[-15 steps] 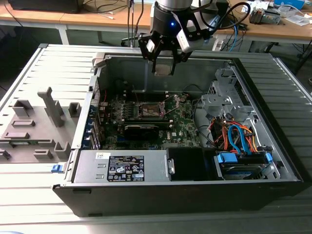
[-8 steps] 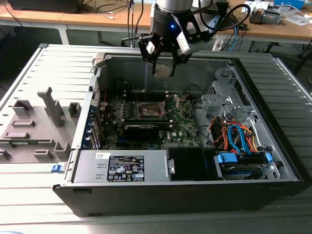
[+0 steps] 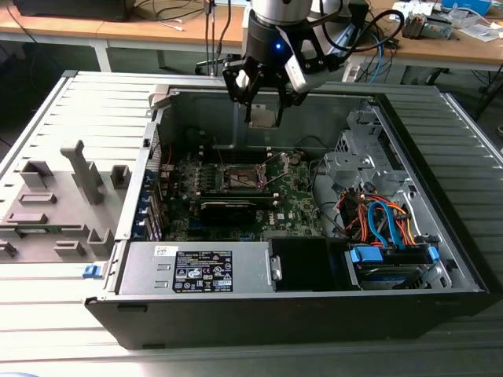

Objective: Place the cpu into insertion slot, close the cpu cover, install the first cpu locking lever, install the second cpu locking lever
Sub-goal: 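Place the cpu into insertion slot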

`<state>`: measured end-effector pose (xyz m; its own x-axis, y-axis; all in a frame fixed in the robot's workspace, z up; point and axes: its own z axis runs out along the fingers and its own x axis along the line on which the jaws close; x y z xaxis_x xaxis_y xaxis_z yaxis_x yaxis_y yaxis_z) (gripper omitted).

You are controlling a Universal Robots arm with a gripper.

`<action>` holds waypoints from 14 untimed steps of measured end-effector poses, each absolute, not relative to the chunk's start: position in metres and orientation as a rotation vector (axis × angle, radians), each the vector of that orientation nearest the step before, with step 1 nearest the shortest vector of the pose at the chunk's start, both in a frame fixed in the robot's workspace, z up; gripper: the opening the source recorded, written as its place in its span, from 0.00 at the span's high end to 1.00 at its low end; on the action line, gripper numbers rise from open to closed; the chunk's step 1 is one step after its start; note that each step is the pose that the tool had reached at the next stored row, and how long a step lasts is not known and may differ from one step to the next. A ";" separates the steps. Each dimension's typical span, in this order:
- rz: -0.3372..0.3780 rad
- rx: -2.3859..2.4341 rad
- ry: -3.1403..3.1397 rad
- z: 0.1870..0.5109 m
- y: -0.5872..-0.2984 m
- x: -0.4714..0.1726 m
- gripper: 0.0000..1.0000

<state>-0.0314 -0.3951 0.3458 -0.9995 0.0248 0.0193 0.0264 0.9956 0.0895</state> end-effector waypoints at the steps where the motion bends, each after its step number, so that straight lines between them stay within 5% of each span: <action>1: -0.140 -0.040 -3.120 0.346 -0.396 -0.031 0.45; 14: -0.140 -0.056 -3.120 0.346 -0.396 -0.031 0.45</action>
